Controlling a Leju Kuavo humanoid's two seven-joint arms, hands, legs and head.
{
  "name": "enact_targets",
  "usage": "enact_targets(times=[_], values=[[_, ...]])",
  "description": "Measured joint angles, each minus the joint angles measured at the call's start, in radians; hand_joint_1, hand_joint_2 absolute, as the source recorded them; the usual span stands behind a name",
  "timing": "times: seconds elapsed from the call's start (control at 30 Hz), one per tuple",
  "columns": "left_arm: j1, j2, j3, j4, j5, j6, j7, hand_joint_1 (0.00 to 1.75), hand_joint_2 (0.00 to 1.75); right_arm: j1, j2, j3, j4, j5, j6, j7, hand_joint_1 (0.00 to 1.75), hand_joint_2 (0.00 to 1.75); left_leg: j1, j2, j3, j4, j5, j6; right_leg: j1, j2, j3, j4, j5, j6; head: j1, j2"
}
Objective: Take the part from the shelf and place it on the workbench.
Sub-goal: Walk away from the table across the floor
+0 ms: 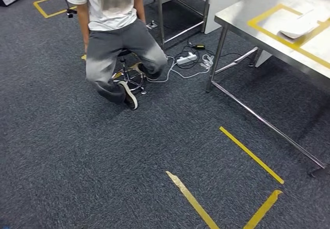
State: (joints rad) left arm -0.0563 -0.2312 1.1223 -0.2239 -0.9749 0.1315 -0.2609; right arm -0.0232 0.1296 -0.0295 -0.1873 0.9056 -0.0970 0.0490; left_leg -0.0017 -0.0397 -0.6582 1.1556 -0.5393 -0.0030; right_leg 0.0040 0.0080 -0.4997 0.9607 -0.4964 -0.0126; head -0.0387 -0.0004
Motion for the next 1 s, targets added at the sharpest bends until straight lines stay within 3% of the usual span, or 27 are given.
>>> enact_targets(times=[0.07,0.1,0.13,0.23,0.33,0.4,0.47,0.5,0.53,0.6,0.63,0.67,0.73,0.8,0.83,0.9,0.93,1.0], values=[[-0.002,0.003,-0.001,0.0,-0.011,-0.01,-0.003,0.0,0.0,0.007,0.0,-0.006,0.0,-0.009,-0.003,0.007,0.0,0.0,0.01,0.023,-0.05,0.109,-0.047,-0.015,-0.002,-0.037,0.001,0.0,-0.004,0.001,-0.002,0.0],[-0.001,0.005,-0.002,0.0,-0.017,-0.014,-0.003,0.0,0.0,0.009,0.0,-0.009,0.0,-0.014,-0.004,0.011,0.0,0.0,0.016,0.028,-0.058,0.13,-0.048,-0.022,-0.004,-0.054,0.002,0.0,-0.006,0.003,-0.002,0.0],[0.001,0.007,-0.003,0.0,-0.023,-0.018,-0.003,0.0,0.0,0.009,0.0,-0.012,0.0,-0.019,-0.006,0.014,0.0,0.0,0.023,0.034,-0.045,0.11,-0.029,-0.03,-0.007,-0.069,0.004,0.0,-0.009,0.008,-0.002,0.0],[0.003,0.011,-0.007,0.0,-0.038,-0.024,-0.001,0.0,0.0,0.009,0.0,-0.02,0.0,-0.031,-0.008,0.022,0.0,0.0,0.037,0.059,0.033,-0.032,0.047,-0.047,-0.016,-0.095,0.01,0.004,-0.017,0.022,-0.002,0.0],[0.002,0.012,-0.009,0.0,-0.041,-0.025,0.0,0.0,0.0,0.009,0.0,-0.022,0.0,-0.033,-0.008,0.023,0.0,0.0,0.039,0.068,0.048,-0.059,0.059,-0.05,-0.017,-0.099,0.012,0.006,-0.019,0.024,-0.002,0.0],[0.001,0.012,-0.012,0.0,-0.044,-0.026,0.002,0.0,0.0,0.009,0.0,-0.026,0.0,-0.035,-0.008,0.025,0.0,0.0,0.04,0.091,0.067,-0.095,0.063,-0.055,-0.016,-0.105,0.013,0.01,-0.023,0.031,-0.002,0.0],[-0.001,0.013,-0.022,0.001,-0.061,-0.026,0.006,0.0,0.0,0.005,-0.001,-0.04,0.0,-0.048,-0.01,0.028,0.0,0.0,0.035,0.091,0.081,-0.123,0.06,-0.031,-0.017,-0.107,0.015,0.02,-0.04,0.05,0.002,0.0],[-0.003,0.015,-0.032,0.001,-0.077,-0.023,0.008,0.0,0.0,0.003,0.001,-0.051,0.0,-0.06,-0.011,0.026,0.0,0.0,0.029,0.073,0.08,-0.124,0.057,-0.011,-0.019,-0.086,-0.003,0.064,-0.071,0.059,0.005,0.0],[-0.005,0.018,-0.044,0.002,-0.094,-0.02,0.009,0.0,0.0,0.002,0.003,-0.066,0.0,-0.077,-0.013,0.023,0.0,0.0,0.023,0.047,0.078,-0.123,0.057,0.011,-0.021,-0.062,-0.034,0.133,-0.11,0.065,0.008,0.0],[-0.008,0.021,-0.064,0.002,-0.12,-0.014,0.003,0.0,0.0,0.003,0.009,-0.093,0.0,-0.107,-0.016,0.014,0.0,0.0,0.013,0.009,0.077,-0.123,0.058,0.027,-0.02,-0.016,-0.12,0.298,-0.176,0.059,0.009,0.0],[-0.008,0.022,-0.07,0.002,-0.126,-0.013,-0.004,0.0,0.0,0.004,0.011,-0.105,0.0,-0.117,-0.018,0.01,0.0,0.0,0.008,-0.006,0.077,-0.123,0.058,0.029,-0.016,-0.012,-0.146,0.332,-0.174,0.051,0.009,0.0],[-0.008,0.022,-0.075,0.002,-0.131,-0.013,-0.013,0.0,0.0,0.004,0.012,-0.114,0.0,-0.125,-0.018,0.006,0.0,0.0,0.005,-0.022,0.078,-0.123,0.058,0.03,-0.011,-0.008,-0.153,0.323,-0.15,0.043,0.009,0.0],[-0.009,0.021,-0.084,0.002,-0.138,-0.011,-0.026,0.0,0.0,0.002,0.013,-0.131,0.0,-0.134,-0.018,-0.002,0.0,0.0,0.003,-0.055,0.08,-0.123,0.058,0.031,0.003,0.021,-0.116,0.201,-0.064,0.022,0.009,0.0],[-0.011,0.016,-0.093,0.003,-0.144,-0.009,-0.029,0.0,0.0,0.001,0.012,-0.147,0.0,-0.14,-0.018,-0.008,0.0,0.0,0.005,-0.083,0.077,-0.123,0.06,0.029,0.011,0.075,-0.066,0.083,-0.011,0.002,0.009,0.0],[-0.011,0.013,-0.097,0.003,-0.146,-0.007,-0.029,0.0,0.0,-0.001,0.012,-0.154,0.0,-0.143,-0.017,-0.009,0.0,0.0,0.008,-0.096,0.074,-0.123,0.062,0.026,0.013,0.093,-0.052,0.057,-0.005,-0.004,0.011,0.0],[-0.01,0.01,-0.101,0.004,-0.147,-0.007,-0.029,0.0,0.0,-0.005,0.012,-0.162,0.0,-0.144,-0.017,-0.009,0.0,0.0,0.014,-0.12,0.068,-0.127,0.067,0.015,0.014,0.084,-0.042,0.042,-0.006,-0.007,0.015,0.0],[-0.009,0.01,-0.102,0.004,-0.148,-0.007,-0.029,0.0,0.0,-0.008,0.013,-0.164,0.0,-0.144,-0.016,-0.009,0.0,0.0,0.013,-0.116,0.066,-0.127,0.066,0.011,0.011,0.069,-0.036,0.03,-0.002,-0.004,0.016,0.0],[-0.01,0.011,-0.103,0.005,-0.147,-0.007,-0.029,0.0,0.0,-0.01,0.017,-0.169,0.0,-0.143,-0.015,-0.009,0.0,0.0,0.004,-0.06,0.051,-0.089,0.035,0.003,0.007,0.036,-0.02,0.0,0.009,-0.001,0.012,0.0]])
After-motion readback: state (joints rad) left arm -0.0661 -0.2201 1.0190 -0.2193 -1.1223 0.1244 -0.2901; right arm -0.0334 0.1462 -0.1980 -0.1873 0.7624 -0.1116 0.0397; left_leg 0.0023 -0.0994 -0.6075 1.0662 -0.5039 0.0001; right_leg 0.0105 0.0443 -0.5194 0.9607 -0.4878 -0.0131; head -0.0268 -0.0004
